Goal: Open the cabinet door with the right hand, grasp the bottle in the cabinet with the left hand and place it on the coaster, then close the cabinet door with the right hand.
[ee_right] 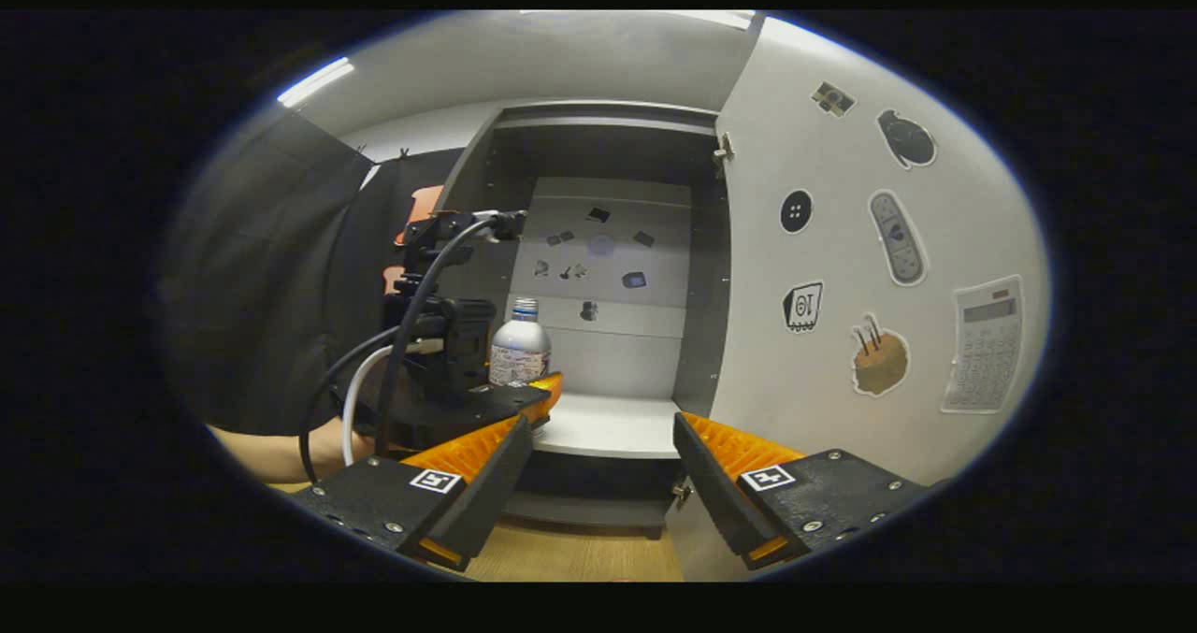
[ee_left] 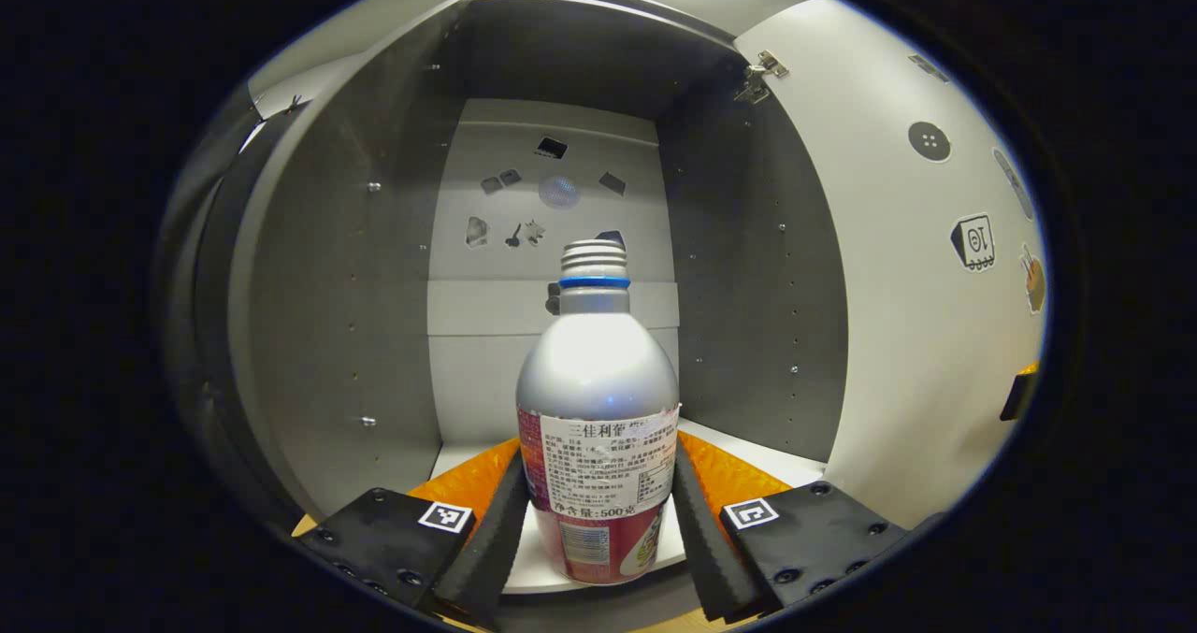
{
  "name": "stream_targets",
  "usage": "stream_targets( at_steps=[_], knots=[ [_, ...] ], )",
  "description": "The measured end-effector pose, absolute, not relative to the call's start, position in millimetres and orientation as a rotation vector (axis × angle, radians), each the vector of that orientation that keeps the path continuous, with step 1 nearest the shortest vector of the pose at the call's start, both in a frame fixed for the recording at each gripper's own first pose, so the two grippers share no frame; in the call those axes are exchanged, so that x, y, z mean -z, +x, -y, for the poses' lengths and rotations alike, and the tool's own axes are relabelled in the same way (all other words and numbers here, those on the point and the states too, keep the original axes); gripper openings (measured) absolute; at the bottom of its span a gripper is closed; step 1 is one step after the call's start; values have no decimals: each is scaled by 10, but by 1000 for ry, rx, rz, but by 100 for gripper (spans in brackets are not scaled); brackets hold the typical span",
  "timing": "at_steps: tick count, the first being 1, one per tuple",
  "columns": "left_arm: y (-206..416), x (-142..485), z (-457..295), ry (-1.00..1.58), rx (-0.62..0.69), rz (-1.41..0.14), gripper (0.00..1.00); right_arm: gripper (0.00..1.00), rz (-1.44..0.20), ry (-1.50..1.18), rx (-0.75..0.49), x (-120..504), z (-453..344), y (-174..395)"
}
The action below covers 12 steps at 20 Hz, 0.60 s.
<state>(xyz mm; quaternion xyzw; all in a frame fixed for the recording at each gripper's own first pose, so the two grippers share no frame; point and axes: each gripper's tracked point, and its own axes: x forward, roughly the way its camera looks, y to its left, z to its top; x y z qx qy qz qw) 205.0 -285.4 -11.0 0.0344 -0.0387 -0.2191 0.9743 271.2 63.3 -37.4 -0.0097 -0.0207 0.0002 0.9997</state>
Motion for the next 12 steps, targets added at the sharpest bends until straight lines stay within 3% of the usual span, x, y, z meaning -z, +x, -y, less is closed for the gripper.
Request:
stream_targets(
  at_steps=[5,12],
  knots=[
    [1559,115,2325,71,346,94,84,94,71,-11,-66,340,-757,2522],
    [994,488,1617,72,313,43,82,94,83,-13,-3,335,-1038,2222]
  ],
)
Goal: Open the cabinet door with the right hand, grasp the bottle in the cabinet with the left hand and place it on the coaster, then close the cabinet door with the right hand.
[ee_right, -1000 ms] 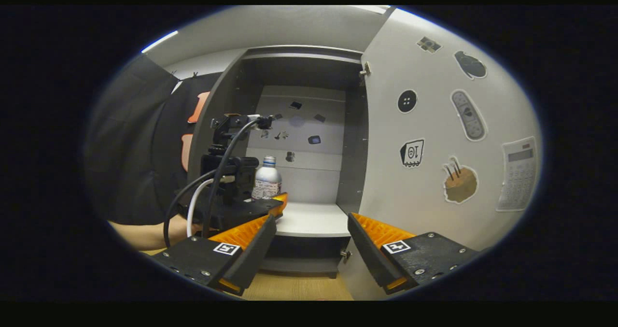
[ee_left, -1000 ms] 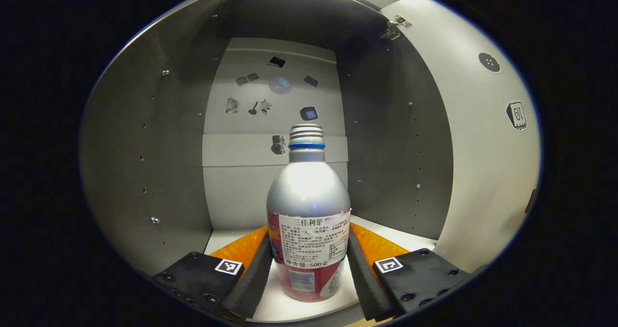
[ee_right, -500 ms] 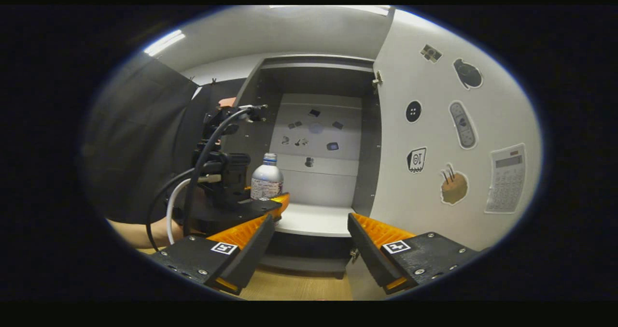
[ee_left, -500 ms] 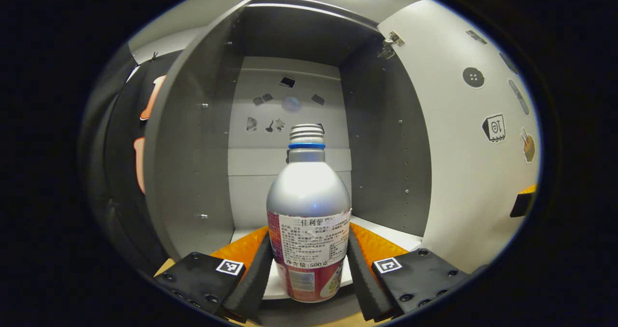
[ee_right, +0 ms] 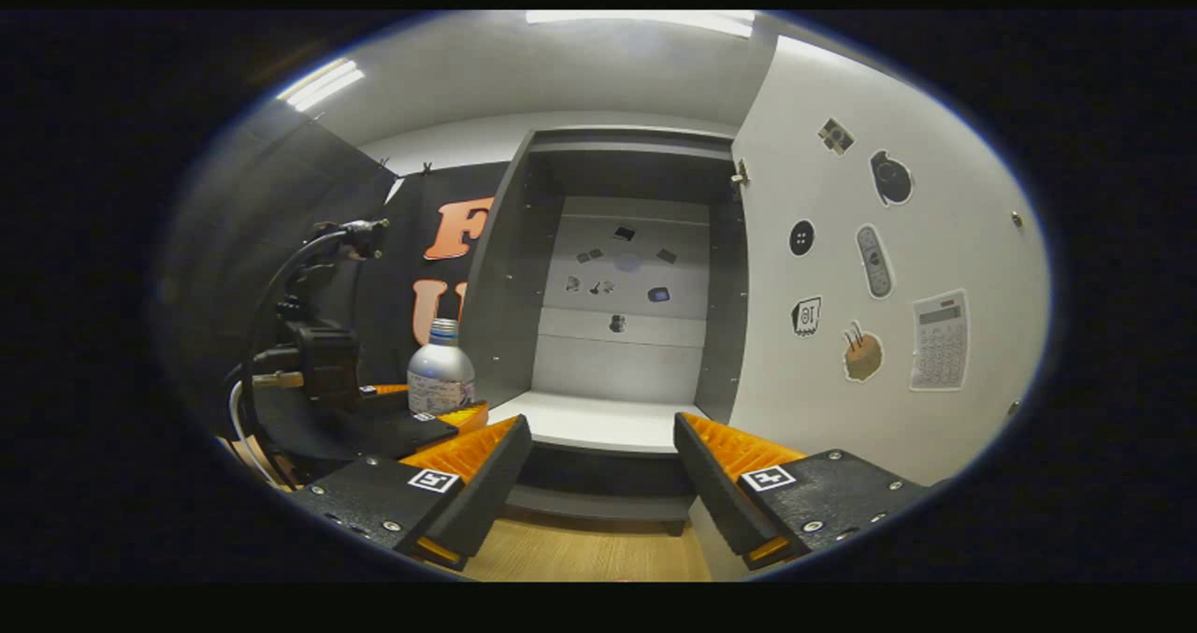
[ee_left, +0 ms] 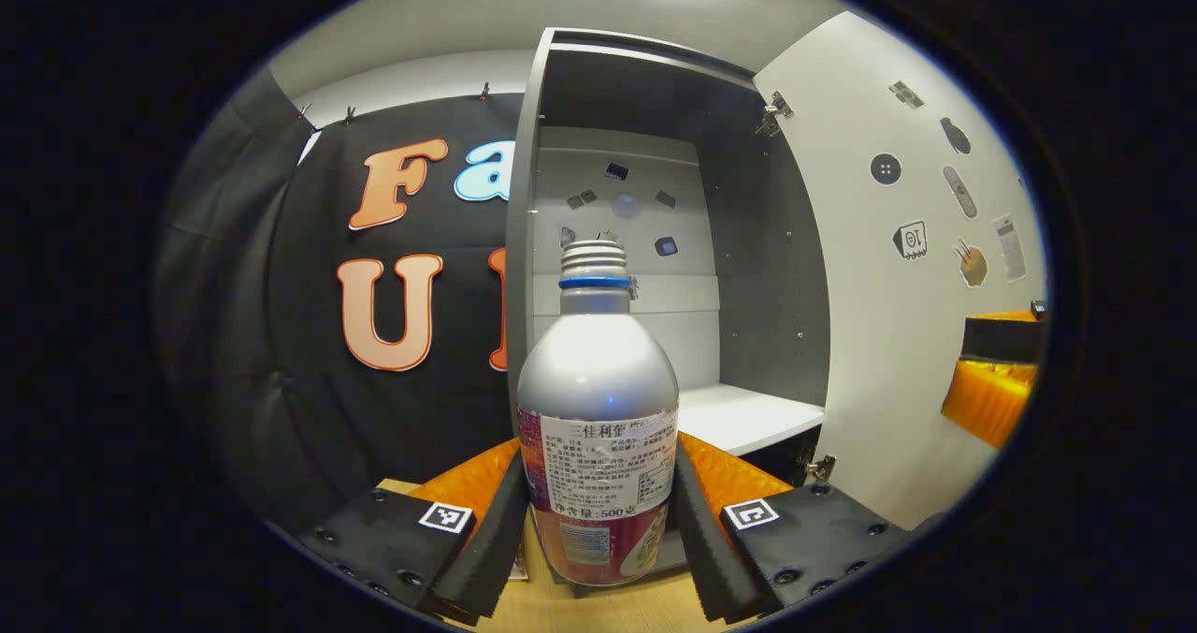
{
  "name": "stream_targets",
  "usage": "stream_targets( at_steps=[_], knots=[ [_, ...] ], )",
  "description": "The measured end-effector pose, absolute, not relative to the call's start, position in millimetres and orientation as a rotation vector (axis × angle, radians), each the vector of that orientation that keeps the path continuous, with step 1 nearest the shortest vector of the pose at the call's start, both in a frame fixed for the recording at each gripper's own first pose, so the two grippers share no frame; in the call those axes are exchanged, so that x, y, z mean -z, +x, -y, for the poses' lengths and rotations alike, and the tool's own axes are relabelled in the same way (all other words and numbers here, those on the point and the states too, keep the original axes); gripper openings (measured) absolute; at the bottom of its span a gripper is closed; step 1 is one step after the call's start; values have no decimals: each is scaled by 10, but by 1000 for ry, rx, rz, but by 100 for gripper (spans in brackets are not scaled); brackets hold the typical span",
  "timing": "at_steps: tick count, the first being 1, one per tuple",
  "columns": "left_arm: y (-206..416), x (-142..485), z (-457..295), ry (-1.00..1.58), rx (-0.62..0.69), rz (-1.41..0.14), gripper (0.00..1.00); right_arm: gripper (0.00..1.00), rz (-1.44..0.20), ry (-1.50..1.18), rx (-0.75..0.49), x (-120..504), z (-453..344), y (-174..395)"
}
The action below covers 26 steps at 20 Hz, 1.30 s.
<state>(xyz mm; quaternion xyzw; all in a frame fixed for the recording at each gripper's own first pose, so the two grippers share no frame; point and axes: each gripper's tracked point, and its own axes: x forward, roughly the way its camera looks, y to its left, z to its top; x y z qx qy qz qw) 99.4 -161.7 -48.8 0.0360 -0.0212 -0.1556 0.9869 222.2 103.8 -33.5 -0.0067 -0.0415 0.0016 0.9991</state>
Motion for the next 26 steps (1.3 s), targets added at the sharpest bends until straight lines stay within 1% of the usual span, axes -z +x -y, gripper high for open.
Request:
stream_targets(
  at_steps=[3,6,12,13,14,15,18,21,22,23,26],
  knots=[
    [786,687,1351,98,330,38,83,95,66,2,30,395,-1292,2128],
    [547,945,1120,109,368,31,83,94,16,28,56,525,-1556,1964],
    [116,1589,762,115,414,15,83,94,-27,17,127,673,-1796,1693],
    [64,1716,719,112,414,6,83,95,-34,24,126,705,-1852,1668],
    [29,1855,672,111,414,-9,83,92,-40,37,119,738,-1904,1657],
    [10,1996,620,110,410,-23,83,94,-49,53,109,767,-1954,1659],
    [-39,2340,469,93,383,-53,83,94,-62,91,90,868,-2065,1618],
    [-83,2675,381,90,352,-80,83,95,-89,60,97,1021,-2071,1609],
    [-96,2778,400,90,351,-92,83,97,-100,49,94,1073,-2078,1602],
    [-110,2884,407,90,348,-108,82,95,-110,37,87,1112,-2106,1591],
    [-172,3132,451,72,345,-140,84,95,-145,16,61,1229,-2174,1583]
  ],
)
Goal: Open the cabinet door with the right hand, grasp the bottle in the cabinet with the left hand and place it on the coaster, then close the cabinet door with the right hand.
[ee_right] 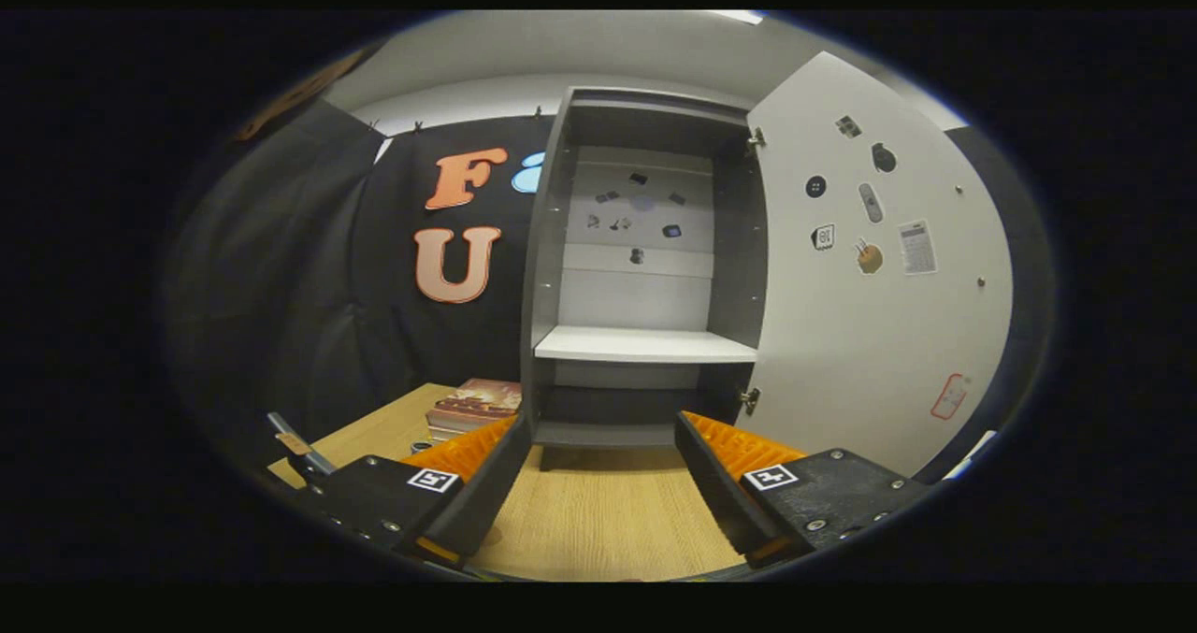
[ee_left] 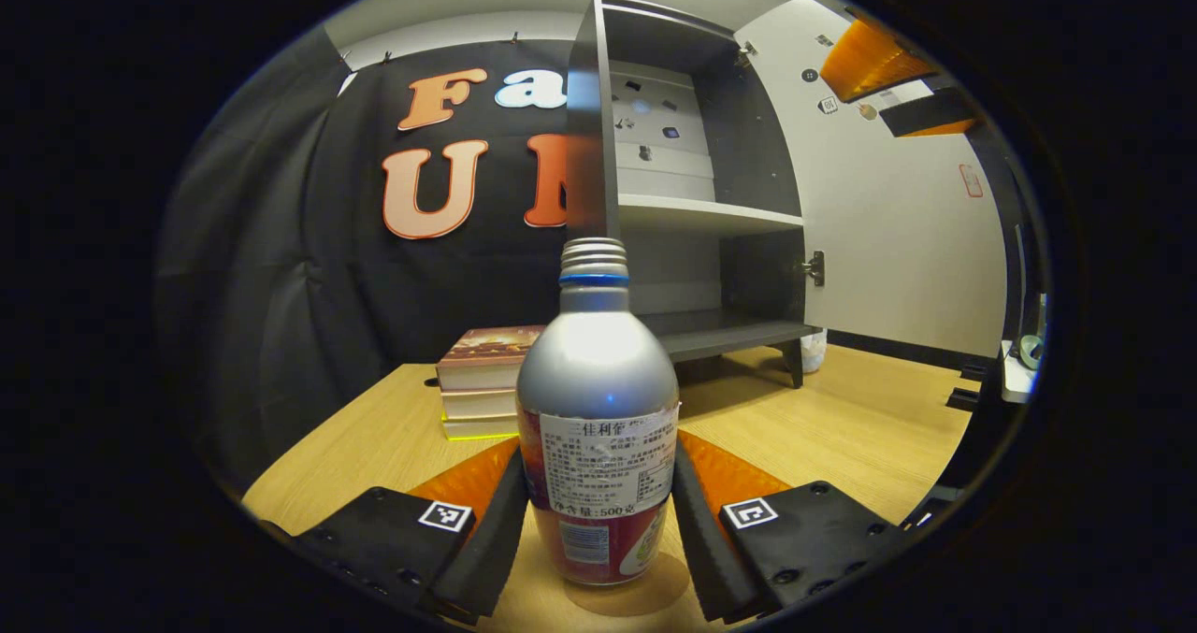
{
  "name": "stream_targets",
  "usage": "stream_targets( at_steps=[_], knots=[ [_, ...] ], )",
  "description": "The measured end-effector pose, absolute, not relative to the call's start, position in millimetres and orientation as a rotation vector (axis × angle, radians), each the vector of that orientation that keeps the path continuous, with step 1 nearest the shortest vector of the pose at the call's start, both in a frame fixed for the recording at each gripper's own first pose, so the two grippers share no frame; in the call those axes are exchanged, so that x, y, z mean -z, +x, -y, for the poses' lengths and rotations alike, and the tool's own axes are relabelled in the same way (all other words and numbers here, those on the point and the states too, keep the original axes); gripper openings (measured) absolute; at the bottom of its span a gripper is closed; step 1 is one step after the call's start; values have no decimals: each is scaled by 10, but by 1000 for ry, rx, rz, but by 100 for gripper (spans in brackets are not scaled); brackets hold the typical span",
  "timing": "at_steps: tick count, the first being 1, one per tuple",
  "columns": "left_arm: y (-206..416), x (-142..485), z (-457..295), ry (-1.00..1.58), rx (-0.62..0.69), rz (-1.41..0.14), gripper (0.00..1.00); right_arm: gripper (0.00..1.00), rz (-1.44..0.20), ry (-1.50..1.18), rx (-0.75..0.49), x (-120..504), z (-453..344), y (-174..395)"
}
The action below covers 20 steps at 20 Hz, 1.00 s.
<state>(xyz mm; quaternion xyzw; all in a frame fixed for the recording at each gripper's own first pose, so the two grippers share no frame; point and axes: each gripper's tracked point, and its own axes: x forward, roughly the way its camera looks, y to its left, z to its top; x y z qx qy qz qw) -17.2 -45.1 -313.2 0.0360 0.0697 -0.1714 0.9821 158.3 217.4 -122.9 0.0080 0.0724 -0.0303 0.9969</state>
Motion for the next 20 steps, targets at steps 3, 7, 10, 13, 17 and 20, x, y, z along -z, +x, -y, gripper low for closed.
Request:
stream_targets(
  at_steps=[3,7,10,13,17,20],
  knots=[
    [-126,3304,508,71,338,-162,83,95,-166,26,40,1295,-2201,1565],
    [-107,3491,545,79,320,-190,83,95,-180,22,43,1323,-2122,1534],
    [-134,3506,531,81,307,-199,83,95,-183,26,56,1333,-2018,1526],
    [-197,3489,509,76,295,-208,83,95,-190,49,67,1353,-1946,1512],
    [-291,3498,527,102,298,-203,83,95,-205,60,69,1414,-1923,1489],
    [-322,3517,509,111,295,-213,85,95,-208,47,64,1425,-1953,1469]
  ],
)
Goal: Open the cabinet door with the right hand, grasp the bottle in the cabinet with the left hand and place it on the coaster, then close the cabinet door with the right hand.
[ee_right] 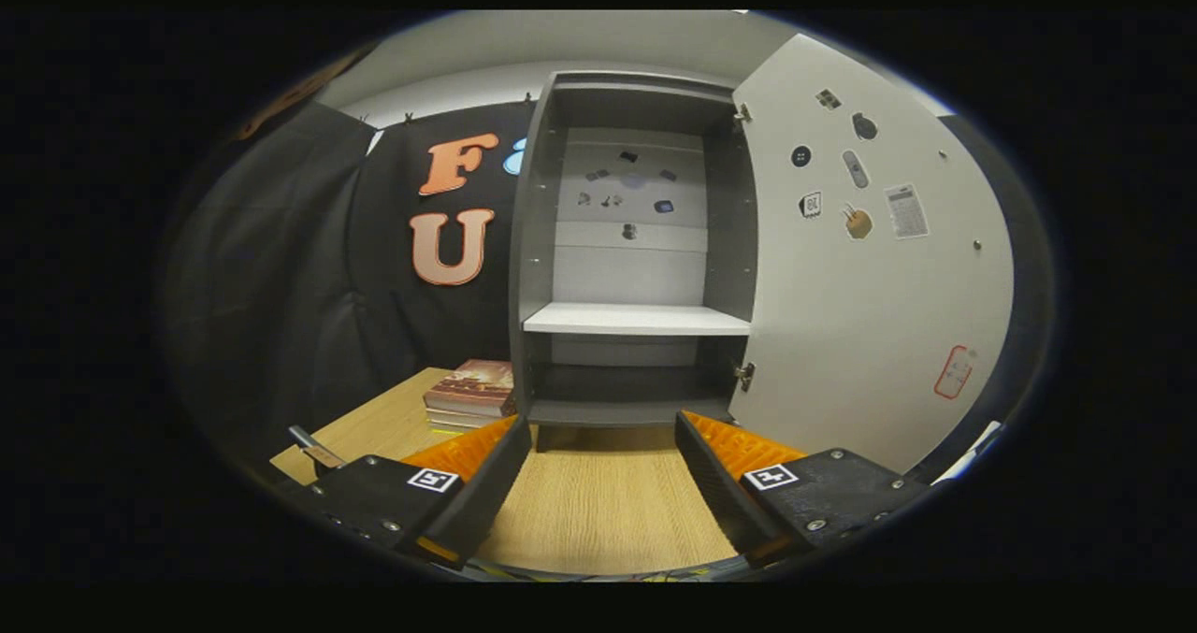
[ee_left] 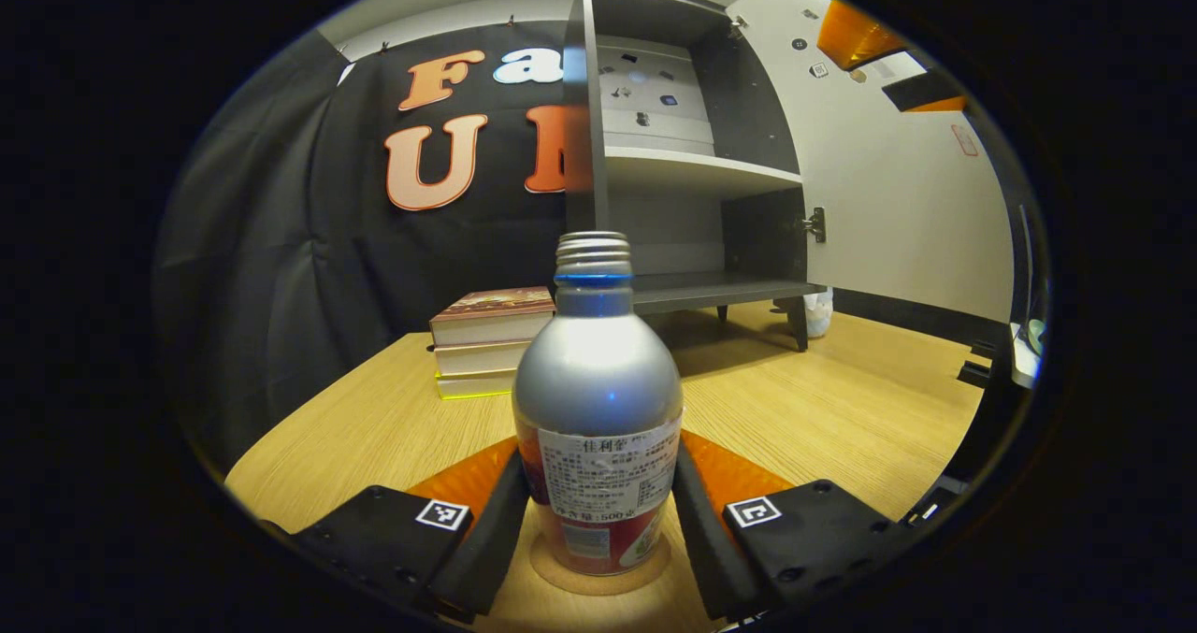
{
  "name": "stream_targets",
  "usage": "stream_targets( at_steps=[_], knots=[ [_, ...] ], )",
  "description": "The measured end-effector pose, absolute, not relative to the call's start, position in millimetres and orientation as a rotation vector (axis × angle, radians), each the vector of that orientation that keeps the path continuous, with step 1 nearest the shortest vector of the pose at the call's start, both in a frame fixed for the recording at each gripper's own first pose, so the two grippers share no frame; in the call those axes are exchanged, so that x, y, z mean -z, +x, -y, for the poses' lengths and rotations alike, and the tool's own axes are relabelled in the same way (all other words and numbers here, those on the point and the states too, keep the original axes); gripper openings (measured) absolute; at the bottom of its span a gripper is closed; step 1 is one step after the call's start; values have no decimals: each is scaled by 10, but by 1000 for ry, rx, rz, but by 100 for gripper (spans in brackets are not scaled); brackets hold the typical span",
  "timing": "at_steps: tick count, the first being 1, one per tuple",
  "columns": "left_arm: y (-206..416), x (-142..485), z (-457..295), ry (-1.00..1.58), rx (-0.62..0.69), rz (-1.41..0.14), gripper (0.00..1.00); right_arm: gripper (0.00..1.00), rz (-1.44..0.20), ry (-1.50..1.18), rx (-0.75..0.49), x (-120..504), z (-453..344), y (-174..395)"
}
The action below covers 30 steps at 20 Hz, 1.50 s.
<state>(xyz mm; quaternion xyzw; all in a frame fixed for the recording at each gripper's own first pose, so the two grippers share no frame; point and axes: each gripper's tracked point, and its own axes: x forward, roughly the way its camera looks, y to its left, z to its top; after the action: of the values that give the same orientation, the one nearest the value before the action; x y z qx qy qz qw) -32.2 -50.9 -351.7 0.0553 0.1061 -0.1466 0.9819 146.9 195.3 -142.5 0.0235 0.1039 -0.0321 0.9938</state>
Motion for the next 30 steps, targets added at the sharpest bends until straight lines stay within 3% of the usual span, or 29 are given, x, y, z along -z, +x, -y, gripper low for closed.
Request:
stream_targets(
  at_steps=[10,18,30],
  knots=[
    [-280,3471,401,108,285,-245,94,95,-209,56,60,1357,-2027,1424],
    [-89,2925,553,121,330,-173,95,95,-139,27,149,934,-1735,1132],
    [-92,1625,940,93,274,-78,95,95,73,18,359,34,-38,454]
  ],
)
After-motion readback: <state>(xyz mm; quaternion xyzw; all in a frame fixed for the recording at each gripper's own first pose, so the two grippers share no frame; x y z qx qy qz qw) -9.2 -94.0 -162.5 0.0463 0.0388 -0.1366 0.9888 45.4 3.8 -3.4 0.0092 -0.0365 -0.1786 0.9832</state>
